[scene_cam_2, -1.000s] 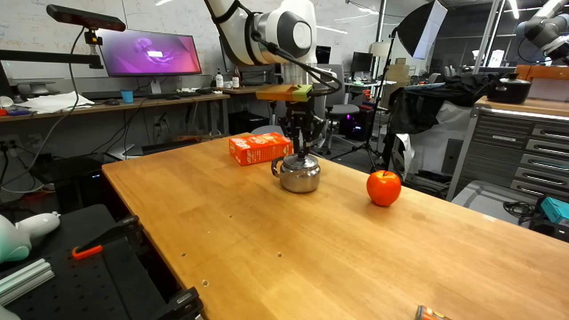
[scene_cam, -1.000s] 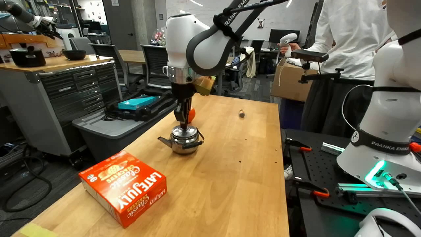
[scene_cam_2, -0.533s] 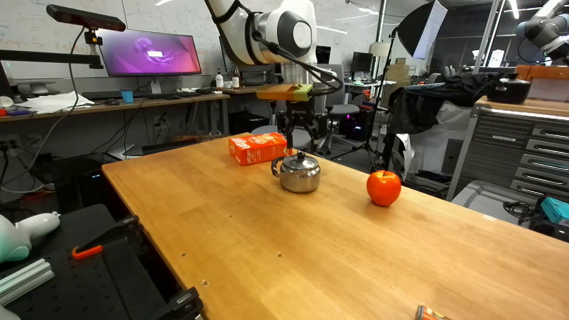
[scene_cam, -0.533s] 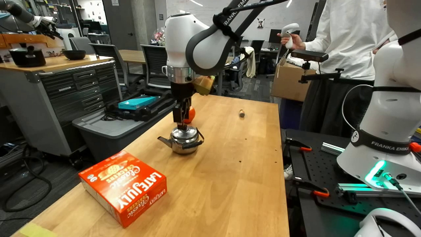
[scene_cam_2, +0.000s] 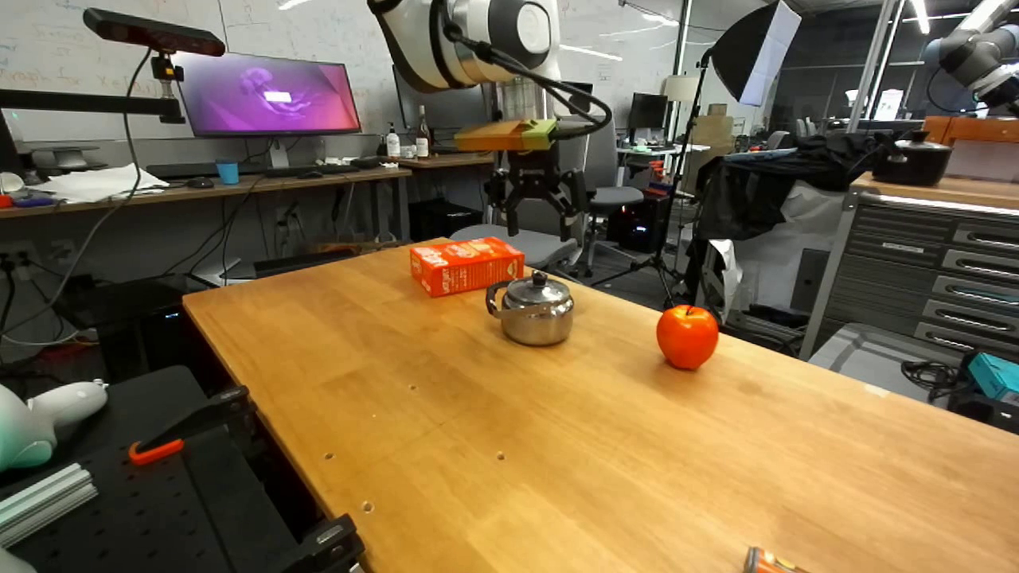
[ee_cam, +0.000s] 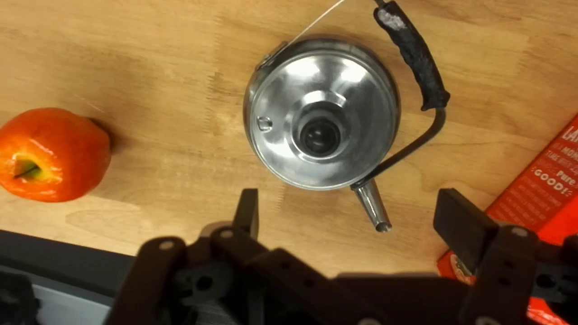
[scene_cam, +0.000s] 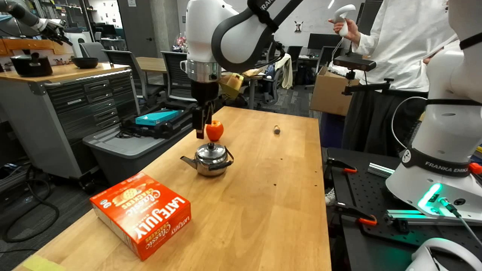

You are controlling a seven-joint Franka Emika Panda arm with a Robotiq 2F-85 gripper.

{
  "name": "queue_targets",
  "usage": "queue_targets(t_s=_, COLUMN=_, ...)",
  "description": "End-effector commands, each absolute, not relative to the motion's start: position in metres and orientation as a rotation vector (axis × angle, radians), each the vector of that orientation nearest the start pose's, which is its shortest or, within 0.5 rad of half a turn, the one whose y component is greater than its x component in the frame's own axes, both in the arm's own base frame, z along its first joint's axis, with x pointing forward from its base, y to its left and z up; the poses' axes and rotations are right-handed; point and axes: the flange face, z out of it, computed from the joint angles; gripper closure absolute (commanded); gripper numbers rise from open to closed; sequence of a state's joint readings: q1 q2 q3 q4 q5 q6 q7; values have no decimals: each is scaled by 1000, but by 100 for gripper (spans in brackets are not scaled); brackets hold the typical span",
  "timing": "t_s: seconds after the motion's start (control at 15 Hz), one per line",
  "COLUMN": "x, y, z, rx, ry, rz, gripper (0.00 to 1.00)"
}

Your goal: Pick up the lid from the table and put it on the kettle.

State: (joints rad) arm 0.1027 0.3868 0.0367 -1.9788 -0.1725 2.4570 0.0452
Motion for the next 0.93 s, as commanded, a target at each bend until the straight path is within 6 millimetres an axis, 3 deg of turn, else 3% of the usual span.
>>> queue_targets(t_s=0.0, x=593, y=91, z=314, rx=-3194, ry=-411, rz=-161, gripper=0)
queue_targets(t_s=0.33, x=570, y=87, z=346, rx=-3188, ry=-408, rz=-203, gripper=0)
queue_targets(t_s=0.87, x=548, y=62, z=380, rx=-3181, ry=-296, rz=-227, gripper=0)
